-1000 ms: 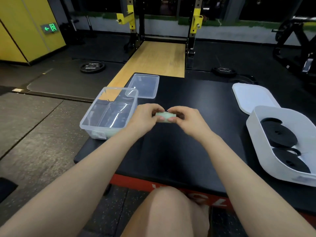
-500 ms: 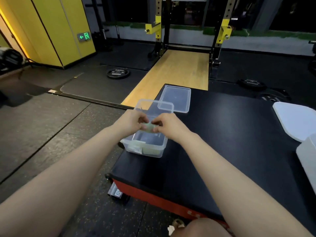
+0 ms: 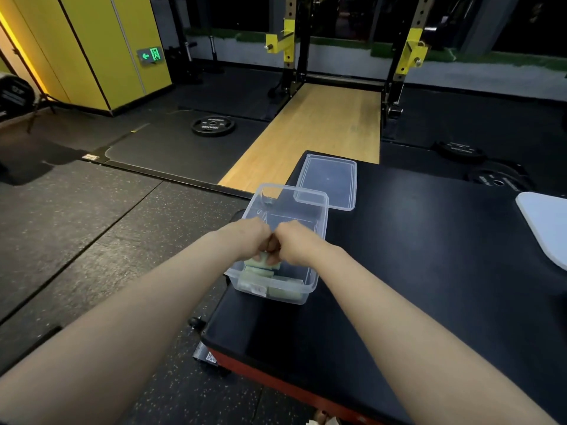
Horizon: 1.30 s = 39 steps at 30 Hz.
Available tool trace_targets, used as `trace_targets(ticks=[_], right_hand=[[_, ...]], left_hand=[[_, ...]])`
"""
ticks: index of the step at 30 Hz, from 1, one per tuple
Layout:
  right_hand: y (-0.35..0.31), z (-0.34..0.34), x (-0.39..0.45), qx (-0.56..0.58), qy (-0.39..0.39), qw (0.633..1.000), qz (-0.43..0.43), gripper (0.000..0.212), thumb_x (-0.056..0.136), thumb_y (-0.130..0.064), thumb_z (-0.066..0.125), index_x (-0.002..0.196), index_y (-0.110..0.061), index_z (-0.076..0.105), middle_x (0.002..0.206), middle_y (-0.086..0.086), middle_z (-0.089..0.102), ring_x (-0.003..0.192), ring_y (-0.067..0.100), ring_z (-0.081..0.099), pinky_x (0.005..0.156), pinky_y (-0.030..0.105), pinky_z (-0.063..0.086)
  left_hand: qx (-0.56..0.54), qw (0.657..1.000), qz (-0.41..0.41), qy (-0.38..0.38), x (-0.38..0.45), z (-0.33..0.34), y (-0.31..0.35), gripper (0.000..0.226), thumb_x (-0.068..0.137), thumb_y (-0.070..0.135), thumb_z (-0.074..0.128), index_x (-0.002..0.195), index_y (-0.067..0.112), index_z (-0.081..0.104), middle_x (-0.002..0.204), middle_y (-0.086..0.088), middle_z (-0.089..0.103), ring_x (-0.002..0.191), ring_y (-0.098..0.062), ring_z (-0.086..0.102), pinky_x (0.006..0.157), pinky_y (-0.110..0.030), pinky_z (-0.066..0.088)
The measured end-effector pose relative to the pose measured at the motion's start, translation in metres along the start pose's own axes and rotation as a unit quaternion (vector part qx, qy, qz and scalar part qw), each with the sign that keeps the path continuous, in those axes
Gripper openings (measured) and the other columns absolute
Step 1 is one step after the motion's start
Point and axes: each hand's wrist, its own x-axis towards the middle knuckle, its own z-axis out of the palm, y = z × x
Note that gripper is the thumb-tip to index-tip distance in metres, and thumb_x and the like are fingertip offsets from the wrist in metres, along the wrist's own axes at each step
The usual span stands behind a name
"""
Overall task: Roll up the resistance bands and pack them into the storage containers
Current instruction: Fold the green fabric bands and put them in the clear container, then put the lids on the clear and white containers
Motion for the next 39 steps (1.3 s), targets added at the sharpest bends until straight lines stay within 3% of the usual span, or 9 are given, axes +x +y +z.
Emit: trace_targets(ticks=[3,7,9,12,15,23,28,32,39], right_hand=[[0.000,0.002,-0.001,-0.027,-0.006,1.000,-0.002,0.029,0.083,-0.008,0.066,0.069,-0.029,0.051,0.073,-0.012,0.056,0.073,0.014,0.056,0.070,0.030,0.049],[-0.001,0.003,-0.001,-0.095,-0.010,0.995,-0.009,0.012,0.087,-0.020,0.064,0.082,-0.024,0.053,0.088,0.000,0.057,0.080,0.022,0.054,0.065,0.029,0.042],[-0.001,0.003,-0.002,-0.109,-0.013,0.994,-0.012,0.004,0.089,-0.021,0.061,0.092,-0.022,0.059,0.097,0.002,0.061,0.084,0.024,0.056,0.067,0.029,0.042],[-0.001,0.002,-0.005,-0.128,-0.015,0.992,-0.016,0.020,0.089,-0.026,0.061,0.107,-0.018,0.063,0.105,0.005,0.063,0.085,0.024,0.053,0.069,0.030,0.041],[-0.002,-0.004,-0.010,-0.126,-0.010,0.992,-0.014,0.029,0.090,-0.034,0.061,0.113,-0.017,0.064,0.107,0.007,0.063,0.088,0.025,0.055,0.070,0.030,0.042],[0.005,-0.036,-0.030,-0.006,0.070,0.997,-0.018,0.030,0.093,-0.036,0.056,0.114,-0.017,0.067,0.114,0.005,0.066,0.102,0.024,0.061,0.087,0.039,0.051],[0.035,-0.060,-0.032,0.191,0.252,0.949,0.016,0.020,0.092,-0.030,0.059,0.102,-0.017,0.072,0.099,-0.003,0.068,0.091,0.011,0.058,0.079,0.024,0.043],[0.065,-0.072,-0.020,0.236,0.315,0.916,0.079,0.023,0.093,-0.028,0.059,0.103,-0.011,0.069,0.091,-0.004,0.062,0.084,0.010,0.055,0.076,0.021,0.041],[0.121,-0.078,0.021,0.263,0.305,0.895,0.191,0.028,0.094,-0.028,0.057,0.107,-0.005,0.066,0.106,0.008,0.066,0.085,0.018,0.057,0.071,0.028,0.044]], left_hand=[[0.016,1.000,0.007,-0.025,-0.001,-0.001,0.000,0.021,0.086,-0.002,0.050,0.102,0.001,0.064,0.096,-0.009,0.068,0.095,-0.023,0.066,0.089,-0.037,0.051],[0.036,0.999,0.014,-0.030,-0.001,0.000,0.002,0.020,0.088,-0.001,0.049,0.100,0.006,0.063,0.075,0.003,0.060,0.088,-0.019,0.063,0.088,-0.034,0.050],[0.050,0.998,0.019,-0.032,-0.002,0.001,0.003,0.019,0.088,-0.002,0.048,0.098,0.007,0.062,0.086,0.000,0.065,0.093,-0.020,0.064,0.086,-0.032,0.048],[0.125,0.991,0.036,-0.012,-0.006,-0.001,0.002,0.023,0.092,0.009,0.054,0.114,0.009,0.062,0.115,-0.002,0.065,0.112,-0.021,0.053,0.093,-0.026,0.037],[0.163,0.986,0.038,-0.007,-0.006,-0.003,0.000,0.037,0.090,0.028,0.061,0.124,0.015,0.059,0.120,-0.001,0.061,0.122,-0.020,0.041,0.101,-0.027,0.031],[0.038,0.999,0.036,-0.008,-0.007,-0.022,0.003,0.051,0.089,0.020,0.063,0.137,0.019,0.048,0.136,-0.003,0.052,0.123,-0.020,0.049,0.097,-0.026,0.037],[-0.124,0.976,0.046,0.170,0.009,-0.043,0.009,0.030,0.093,0.018,0.057,0.122,0.013,0.062,0.124,-0.003,0.063,0.114,-0.016,0.057,0.094,-0.022,0.040],[-0.197,0.946,0.036,0.257,0.034,-0.058,0.019,0.025,0.095,0.017,0.052,0.116,0.012,0.065,0.120,-0.004,0.063,0.112,-0.018,0.055,0.089,-0.022,0.038],[-0.243,0.948,-0.023,0.205,0.109,-0.079,0.036,0.030,0.097,0.015,0.045,0.124,0.012,0.058,0.128,-0.008,0.057,0.117,-0.025,0.052,0.086,-0.026,0.040]])
